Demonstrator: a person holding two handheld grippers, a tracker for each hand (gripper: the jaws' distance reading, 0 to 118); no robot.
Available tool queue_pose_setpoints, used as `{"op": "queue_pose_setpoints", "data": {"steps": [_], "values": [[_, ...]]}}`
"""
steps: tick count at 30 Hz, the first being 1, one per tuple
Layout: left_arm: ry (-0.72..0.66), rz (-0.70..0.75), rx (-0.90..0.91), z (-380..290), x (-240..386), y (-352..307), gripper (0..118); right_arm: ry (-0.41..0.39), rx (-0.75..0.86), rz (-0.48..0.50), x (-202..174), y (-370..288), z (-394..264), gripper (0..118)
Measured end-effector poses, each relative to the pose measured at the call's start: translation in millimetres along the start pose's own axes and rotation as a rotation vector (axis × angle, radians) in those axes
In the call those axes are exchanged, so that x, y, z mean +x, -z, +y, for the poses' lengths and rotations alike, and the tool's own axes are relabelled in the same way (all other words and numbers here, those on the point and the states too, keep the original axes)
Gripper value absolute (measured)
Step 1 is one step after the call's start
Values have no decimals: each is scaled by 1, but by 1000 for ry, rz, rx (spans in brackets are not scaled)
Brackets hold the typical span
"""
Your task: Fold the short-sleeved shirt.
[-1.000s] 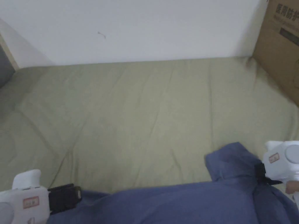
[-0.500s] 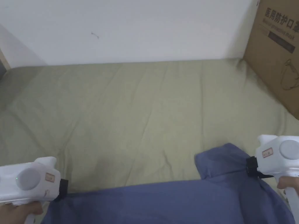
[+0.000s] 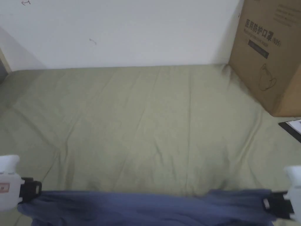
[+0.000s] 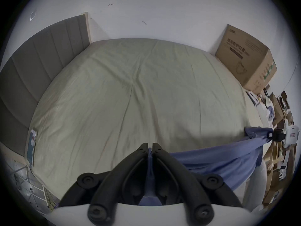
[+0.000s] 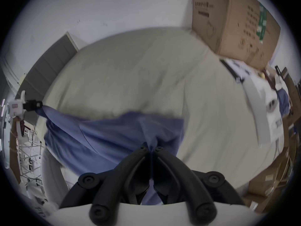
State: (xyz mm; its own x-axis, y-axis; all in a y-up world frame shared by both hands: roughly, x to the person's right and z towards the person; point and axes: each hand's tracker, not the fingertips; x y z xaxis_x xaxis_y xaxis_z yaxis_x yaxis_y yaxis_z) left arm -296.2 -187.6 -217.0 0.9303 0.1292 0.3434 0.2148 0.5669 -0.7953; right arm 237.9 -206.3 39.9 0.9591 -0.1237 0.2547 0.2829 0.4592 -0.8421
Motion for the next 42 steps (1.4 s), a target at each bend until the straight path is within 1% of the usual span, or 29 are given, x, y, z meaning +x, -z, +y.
{"op": "queue_pose_setpoints", "data": {"steps": [2, 4, 6, 8, 9, 10, 11, 12, 13, 14, 15, 16, 19, 21, 22, 23, 24, 25, 26, 27, 28, 29, 31, 34, 37, 39, 40, 41, 42], "values": [[44, 7, -42, -28, 1, 3, 1, 18, -72, 0, -1, 20, -37, 2], [8, 23, -107, -52, -2, 16, 1, 44, -137, -19, -2, 45, -64, 2], [-38, 16, -120, -74, -1, 19, 1, 33, -127, -18, -5, 50, -76, 2], [-41, 15, -106, -88, -9, 19, 1, 76, -83, -13, -4, 34, -75, 2], [-50, 17, -101, -94, -12, 16, 1, 71, -83, -6, -1, 29, -73, 2], [-62, -2, -89, -99, -17, 16, 4, 53, -82, 2, 1, 27, -72, 2], [-71, -8, -86, -102, -22, 17, 12, 36, -83, 19, 3, 27, -73, 2], [-99, -4, -91, -104, -25, 20, 41, 27, -80, 27, 5, 26, -73, 13], [-117, 8, -123, -105, -26, 22, 70, 17, -80, 20, 3, 26, -74, 36], [-125, 17, -116, -107, -27, 22, 96, -2, -83, -10, 0, 25, -75, 67], [-127, 21, -103, -108, -25, 18, 112, -14, -81, -27, -4, 23, -77, 99], [-139, 16, -62, -108, -26, 11, 112, -20, -70, -35, -5, 18, -79, 101], [-243, -37, 35, -102, -33, -17, 112, -27, -4, -33, -15, -6, -77, 97], [-297, -69, 94, -101, -37, -34, 112, -63, 79, -12, -25, -25, -73, 92], [-295, -83, 112, -101, -38, -42, 112, -68, 128, -1, -33, -35, -71, 83], [-298, -86, 115, -101, -31, -51, 111, -72, 172, 20, -41, -42, -69, 66], [-293, -105, 98, -102, -30, -56, 103, -68, 228, 52, -47, -48, -68, 40], [-287, -124, 88, -106, -29, -59, 82, -49, 274, 78, -56, -50, -67, 23], [-291, -134, 99, -113, -28, -61, 50, -28, 301, 92, -64, -49, -67, 10], [-291, -141, 100, -118, -24, -61, 7, -11, 322, 114, -74, -45, -67, 6], [-299, -139, 94, -124, -23, -56, 2, -1, 341, 145, -82, -41, -68, 0], [-327, -128, 86, -131, -25, -51, 0, 1, 329, 139, -90, -34, -69, 0], [-383, -146, 43, -143, -31, -45, 0, 51, 330, 119, -105, -24, -70, 0], [-391, -183, 44, -155, -36, -42, 0, 107, 330, 193, -113, -14, -71, 0], [-409, -194, 53, -157, -44, -40, 0, 59, 308, 162, -122, -5, -69, 0], [-461, -252, 80, -157, -57, -38, 2, 21, 284, 140, -126, -1, -69, 0], [-506, -294, 93, -159, -66, -35, 15, 11, 279, 141, -131, -2, -68, 0], [-548, -351, 91, -161, -74, -31, 47, 2, 270, 142, -132, -3, -69, 0], [-596, -397, 84, -165, -82, -24, 99, 5, 263, 137, -132, -3, -69, 0]]}}
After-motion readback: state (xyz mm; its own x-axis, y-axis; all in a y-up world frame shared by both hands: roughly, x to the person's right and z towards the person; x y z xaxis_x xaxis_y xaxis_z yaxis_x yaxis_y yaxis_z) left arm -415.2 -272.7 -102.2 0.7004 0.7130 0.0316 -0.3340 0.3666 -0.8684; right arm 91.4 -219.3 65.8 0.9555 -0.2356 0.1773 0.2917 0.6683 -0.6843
